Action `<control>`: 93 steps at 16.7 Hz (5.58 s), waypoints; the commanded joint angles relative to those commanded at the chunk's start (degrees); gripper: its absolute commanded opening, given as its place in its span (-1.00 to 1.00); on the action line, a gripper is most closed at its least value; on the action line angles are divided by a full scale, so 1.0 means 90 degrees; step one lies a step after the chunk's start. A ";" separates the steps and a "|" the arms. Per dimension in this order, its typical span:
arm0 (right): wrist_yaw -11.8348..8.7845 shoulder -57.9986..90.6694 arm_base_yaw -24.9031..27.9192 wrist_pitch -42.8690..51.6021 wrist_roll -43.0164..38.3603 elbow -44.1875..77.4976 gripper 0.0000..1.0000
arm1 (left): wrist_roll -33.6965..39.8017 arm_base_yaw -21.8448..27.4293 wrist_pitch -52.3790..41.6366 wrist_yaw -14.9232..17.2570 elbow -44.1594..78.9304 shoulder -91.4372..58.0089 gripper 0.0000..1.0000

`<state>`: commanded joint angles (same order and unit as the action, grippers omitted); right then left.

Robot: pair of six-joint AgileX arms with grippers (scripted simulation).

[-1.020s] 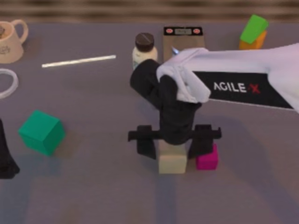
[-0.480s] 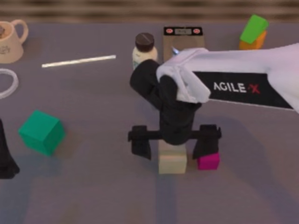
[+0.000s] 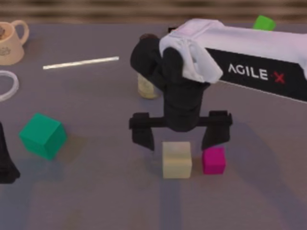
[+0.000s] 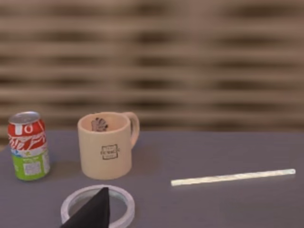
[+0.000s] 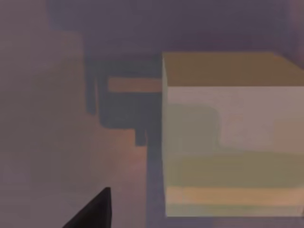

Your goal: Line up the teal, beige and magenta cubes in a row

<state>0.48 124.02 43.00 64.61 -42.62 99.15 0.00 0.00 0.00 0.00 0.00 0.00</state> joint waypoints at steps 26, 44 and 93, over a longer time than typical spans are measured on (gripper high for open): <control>0.0927 -0.9727 -0.3370 -0.4247 0.3656 -0.7658 1.00 | -0.1443 0.0475 -0.4641 -0.0025 0.6140 -0.8555 1.00; -0.0054 -1.3780 -0.4714 -0.7179 0.4735 -1.1017 1.00 | -0.2098 0.0672 -0.6693 0.0005 0.9087 -1.2406 1.00; -0.0054 -1.3780 -0.4714 -0.7179 0.4735 -1.1017 1.00 | -0.2103 0.0603 -0.6275 0.0027 0.8809 -1.2494 -1.00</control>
<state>0.00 0.00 0.57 0.00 0.00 0.00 -18.93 5.43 -56.48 0.24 79.28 -112.45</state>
